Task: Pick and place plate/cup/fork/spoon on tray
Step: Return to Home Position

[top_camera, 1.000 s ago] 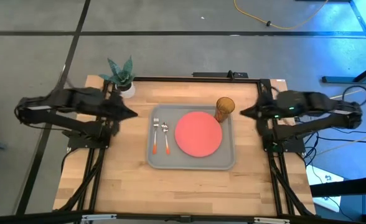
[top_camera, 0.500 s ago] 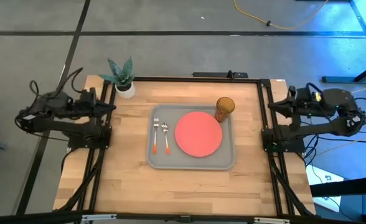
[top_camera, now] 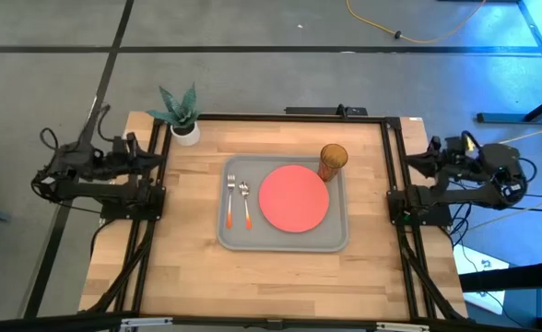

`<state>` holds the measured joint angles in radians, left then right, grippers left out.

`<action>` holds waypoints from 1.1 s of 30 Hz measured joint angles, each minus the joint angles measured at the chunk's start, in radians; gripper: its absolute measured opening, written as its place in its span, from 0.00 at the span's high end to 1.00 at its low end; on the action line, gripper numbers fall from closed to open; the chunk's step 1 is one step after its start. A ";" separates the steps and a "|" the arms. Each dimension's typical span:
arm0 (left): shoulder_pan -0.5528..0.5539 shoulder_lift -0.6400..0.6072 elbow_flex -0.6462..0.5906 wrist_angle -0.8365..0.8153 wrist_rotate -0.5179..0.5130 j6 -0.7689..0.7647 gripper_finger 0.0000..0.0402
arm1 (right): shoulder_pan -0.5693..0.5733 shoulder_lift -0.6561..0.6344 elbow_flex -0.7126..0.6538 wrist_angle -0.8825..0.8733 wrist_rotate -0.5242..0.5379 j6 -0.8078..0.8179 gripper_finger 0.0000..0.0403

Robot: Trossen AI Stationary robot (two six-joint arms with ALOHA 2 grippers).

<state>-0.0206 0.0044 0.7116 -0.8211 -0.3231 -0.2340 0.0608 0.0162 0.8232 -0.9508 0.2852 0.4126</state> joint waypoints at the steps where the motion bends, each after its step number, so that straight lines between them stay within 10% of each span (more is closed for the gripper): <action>1: 0.000 0.000 -0.001 0.018 0.001 0.000 1.00 | 0.000 -0.001 -0.007 0.027 0.004 -0.005 1.00; 11: 0.000 0.000 -0.092 0.227 0.048 0.096 1.00 | 0.000 -0.011 -0.150 0.314 -0.055 -0.153 1.00; 33: 0.001 0.000 -0.704 0.955 0.128 0.107 1.00 | 0.000 -0.010 -0.817 1.080 -0.288 -0.182 1.00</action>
<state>-0.0197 0.0049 0.0078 0.1337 -0.1949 -0.1272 0.0608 0.0063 0.0064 0.1287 -0.0025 0.2306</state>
